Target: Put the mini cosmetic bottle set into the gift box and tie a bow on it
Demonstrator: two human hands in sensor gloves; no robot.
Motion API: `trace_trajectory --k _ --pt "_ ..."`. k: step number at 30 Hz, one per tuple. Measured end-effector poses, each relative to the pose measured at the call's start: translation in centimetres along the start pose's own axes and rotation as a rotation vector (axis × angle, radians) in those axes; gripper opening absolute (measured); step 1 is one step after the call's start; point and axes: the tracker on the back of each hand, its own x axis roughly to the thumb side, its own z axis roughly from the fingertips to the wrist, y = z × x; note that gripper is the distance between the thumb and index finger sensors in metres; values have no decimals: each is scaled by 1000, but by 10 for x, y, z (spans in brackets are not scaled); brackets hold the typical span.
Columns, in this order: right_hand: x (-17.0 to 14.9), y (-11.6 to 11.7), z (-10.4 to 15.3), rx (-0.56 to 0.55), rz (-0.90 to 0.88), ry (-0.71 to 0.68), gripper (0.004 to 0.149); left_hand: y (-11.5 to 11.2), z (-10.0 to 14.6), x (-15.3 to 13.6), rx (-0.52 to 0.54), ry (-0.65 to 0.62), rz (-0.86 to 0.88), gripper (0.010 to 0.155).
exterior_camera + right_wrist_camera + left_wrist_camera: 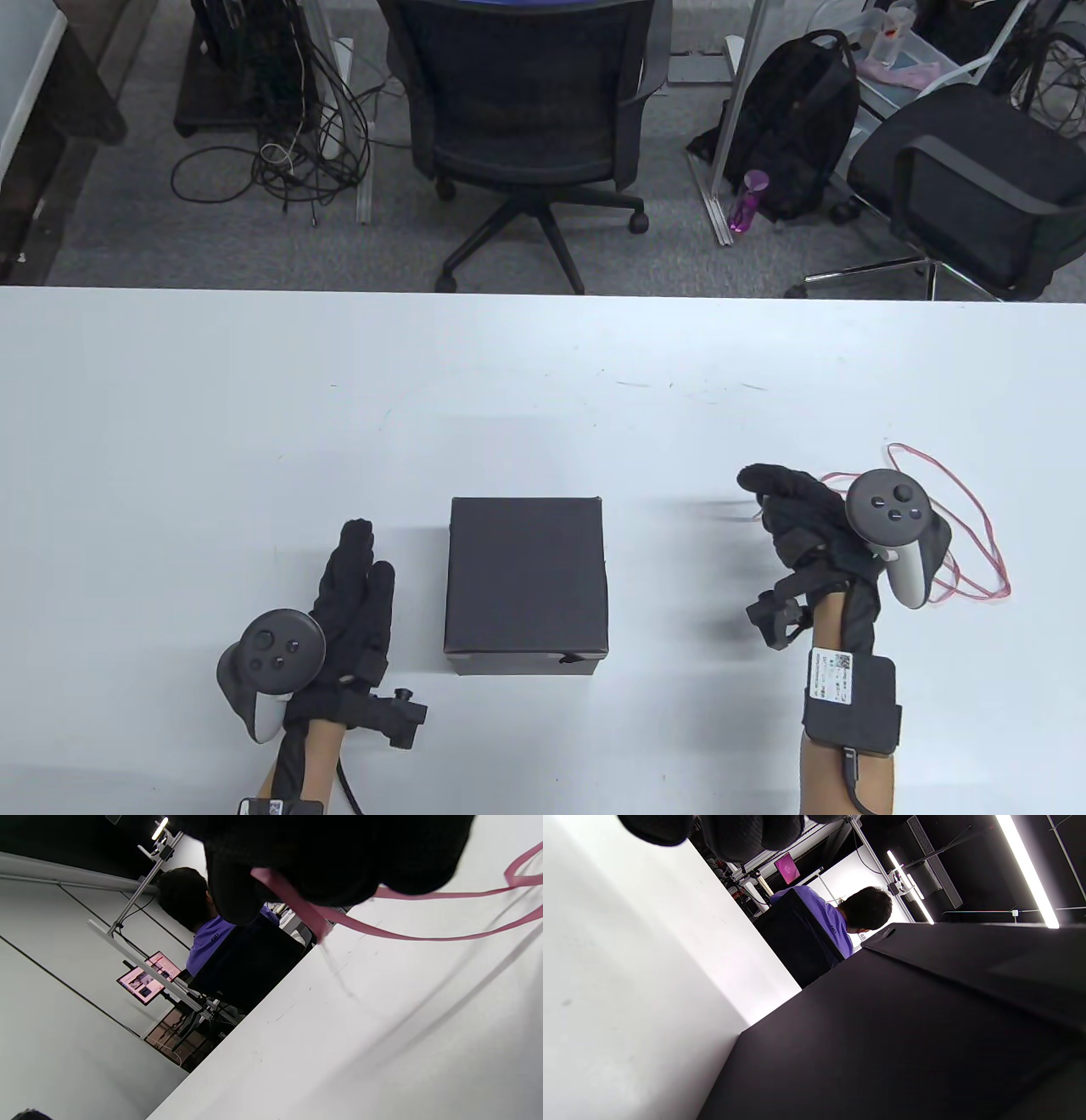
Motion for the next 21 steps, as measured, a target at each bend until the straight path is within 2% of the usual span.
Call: trace_trajectory --k 2,4,11,18,21 --pt "7 3 0 -24 106 -34 49 0 0 0 -1 1 -2 71" --pt "13 8 2 -62 203 -48 45 -1 0 0 -4 2 -4 71" --pt "33 26 7 -66 327 -135 37 -1 -2 -2 -12 12 2 71" --pt "64 44 23 1 205 -235 39 -3 -2 4 -34 -16 9 70" --pt "82 52 40 -2 144 -292 39 3 -3 17 -34 -63 25 68"
